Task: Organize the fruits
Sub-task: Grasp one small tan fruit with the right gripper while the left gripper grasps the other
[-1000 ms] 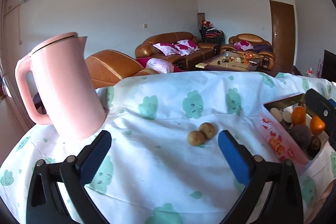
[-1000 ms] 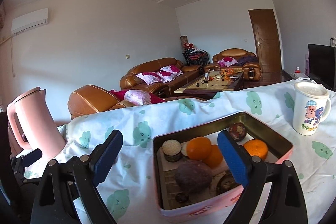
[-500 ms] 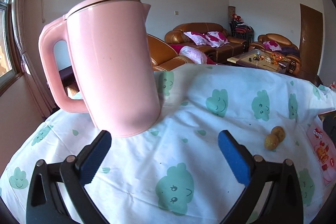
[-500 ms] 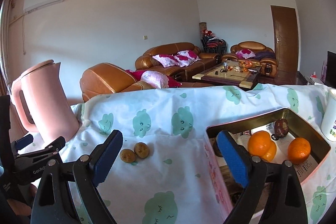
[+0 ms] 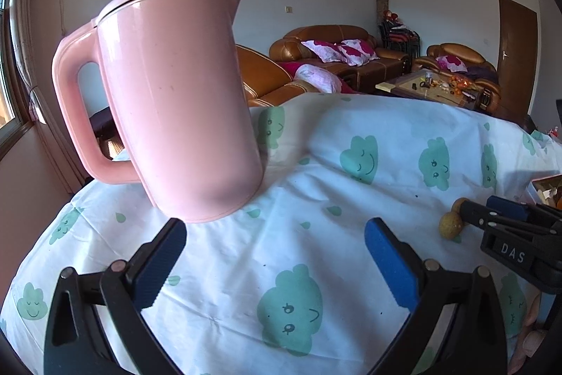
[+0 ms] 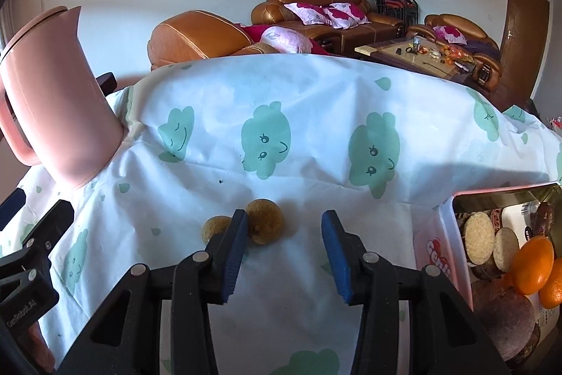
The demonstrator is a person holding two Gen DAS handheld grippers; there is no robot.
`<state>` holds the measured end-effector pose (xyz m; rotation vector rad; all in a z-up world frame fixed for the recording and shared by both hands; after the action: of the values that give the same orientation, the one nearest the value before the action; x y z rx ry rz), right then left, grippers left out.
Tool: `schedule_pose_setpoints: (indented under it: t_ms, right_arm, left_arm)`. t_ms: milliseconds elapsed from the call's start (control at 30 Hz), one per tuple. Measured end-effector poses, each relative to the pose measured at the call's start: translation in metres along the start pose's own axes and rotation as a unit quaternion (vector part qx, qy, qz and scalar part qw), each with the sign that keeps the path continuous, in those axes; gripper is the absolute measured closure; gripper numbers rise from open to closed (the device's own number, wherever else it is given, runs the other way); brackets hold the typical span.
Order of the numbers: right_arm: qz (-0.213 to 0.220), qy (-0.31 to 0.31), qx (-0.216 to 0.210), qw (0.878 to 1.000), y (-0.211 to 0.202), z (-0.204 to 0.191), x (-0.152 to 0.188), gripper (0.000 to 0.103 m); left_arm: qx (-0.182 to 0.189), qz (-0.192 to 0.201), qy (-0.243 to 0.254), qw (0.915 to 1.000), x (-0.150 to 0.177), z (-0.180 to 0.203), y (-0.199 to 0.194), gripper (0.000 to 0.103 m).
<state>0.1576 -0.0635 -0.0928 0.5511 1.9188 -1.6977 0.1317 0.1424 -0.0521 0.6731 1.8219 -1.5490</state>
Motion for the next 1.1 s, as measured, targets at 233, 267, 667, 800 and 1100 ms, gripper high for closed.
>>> schedule_pose_setpoints:
  t_ms: [233, 267, 667, 800, 1100]
  right_arm:
    - [-0.034, -0.007, -0.014, 0.999, 0.019, -0.013, -0.004, 0.056]
    - [-0.035, -0.011, -0.013, 0.999, 0.018, -0.015, -0.003, 0.057]
    - [0.098, -0.021, -0.017, 0.995, -0.06, -0.01, 0.015, 0.074]
    - [0.123, -0.016, -0.019, 0.992, -0.082, -0.002, 0.027, 0.074]
    - [0.12, 0.005, -0.031, 0.992, -0.094, 0.021, 0.043, 0.074]
  left_arm:
    - [0.002, 0.001, 0.0, 1.0, 0.001, -0.002, 0.0, 0.0]
    - [0.002, 0.001, 0.0, 1.0, 0.001, -0.001, 0.0, 0.0]
    - [0.057, -0.008, -0.004, 0.9983, 0.004, 0.007, 0.002, 0.0]
    - [0.079, -0.009, 0.014, 0.9968, 0.005, 0.02, 0.0, 0.005]
    - [0.14, -0.046, 0.086, 0.9854, -0.008, 0.102, 0.001, 0.031]
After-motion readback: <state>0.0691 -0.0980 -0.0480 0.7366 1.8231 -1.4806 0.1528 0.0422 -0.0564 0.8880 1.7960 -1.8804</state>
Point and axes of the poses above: each gripper's, at about its wrist camera, not at the fingertips, and y roughly the way its jaws point, z to its right, x to its underside, the point moved 8 cm from there along y, roughly the way its jaws point, and after that the axes turned 5 degrees about -z, right-handed, at the moved point
